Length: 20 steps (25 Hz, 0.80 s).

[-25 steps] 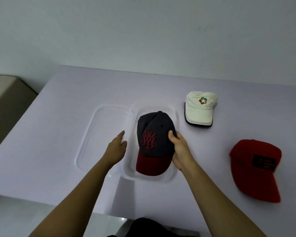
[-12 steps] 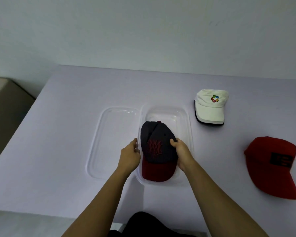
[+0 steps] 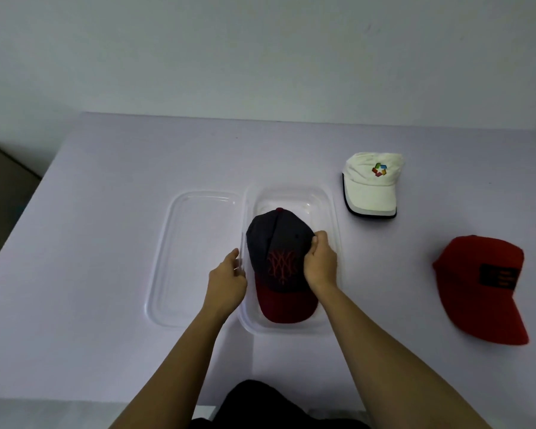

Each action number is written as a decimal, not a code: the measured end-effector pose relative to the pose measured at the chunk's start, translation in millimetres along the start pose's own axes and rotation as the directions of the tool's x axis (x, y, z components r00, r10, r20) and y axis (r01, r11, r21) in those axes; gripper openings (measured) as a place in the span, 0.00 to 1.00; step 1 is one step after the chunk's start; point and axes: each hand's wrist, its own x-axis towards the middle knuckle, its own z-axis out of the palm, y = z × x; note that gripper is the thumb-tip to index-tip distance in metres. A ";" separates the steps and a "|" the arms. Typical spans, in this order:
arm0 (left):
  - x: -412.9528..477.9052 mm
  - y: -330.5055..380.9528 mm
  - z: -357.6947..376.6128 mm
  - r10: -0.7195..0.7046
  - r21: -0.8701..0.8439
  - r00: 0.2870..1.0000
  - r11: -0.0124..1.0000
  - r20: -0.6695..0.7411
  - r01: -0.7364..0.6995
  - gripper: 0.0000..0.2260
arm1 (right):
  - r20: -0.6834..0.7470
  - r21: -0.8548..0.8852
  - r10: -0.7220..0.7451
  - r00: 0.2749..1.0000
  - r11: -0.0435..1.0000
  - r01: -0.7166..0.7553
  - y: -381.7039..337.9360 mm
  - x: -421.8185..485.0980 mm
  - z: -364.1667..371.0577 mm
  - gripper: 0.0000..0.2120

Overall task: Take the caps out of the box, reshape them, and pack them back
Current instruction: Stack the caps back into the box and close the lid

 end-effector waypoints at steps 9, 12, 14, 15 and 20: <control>13.3 48.4 19.0 0.386 0.211 0.921 0.905 -0.041 -0.370 0.22 | 0.245 -0.003 0.200 0.949 0.979 -0.206 -1.3 6.1 -15.9 0.14; 35.6 47.7 27.6 0.309 0.292 0.944 0.898 0.113 -0.329 0.22 | 0.276 0.046 0.155 0.949 0.984 -0.174 -9.6 4.9 -17.5 0.23; 43.7 42.9 28.8 0.320 0.243 0.931 0.902 0.177 -0.356 0.22 | 0.294 -0.122 0.098 0.951 0.990 -0.065 -14.8 9.6 -20.4 0.22; 45.6 41.9 28.0 0.327 0.185 0.928 0.915 0.179 -0.358 0.22 | 0.285 -0.211 0.068 0.956 0.977 -0.006 -16.5 13.1 -23.4 0.19; 49.9 47.0 25.5 0.287 0.184 0.957 0.939 0.046 -0.291 0.19 | 0.248 -0.484 -0.059 0.967 0.857 0.176 -21.8 26.7 -41.0 0.16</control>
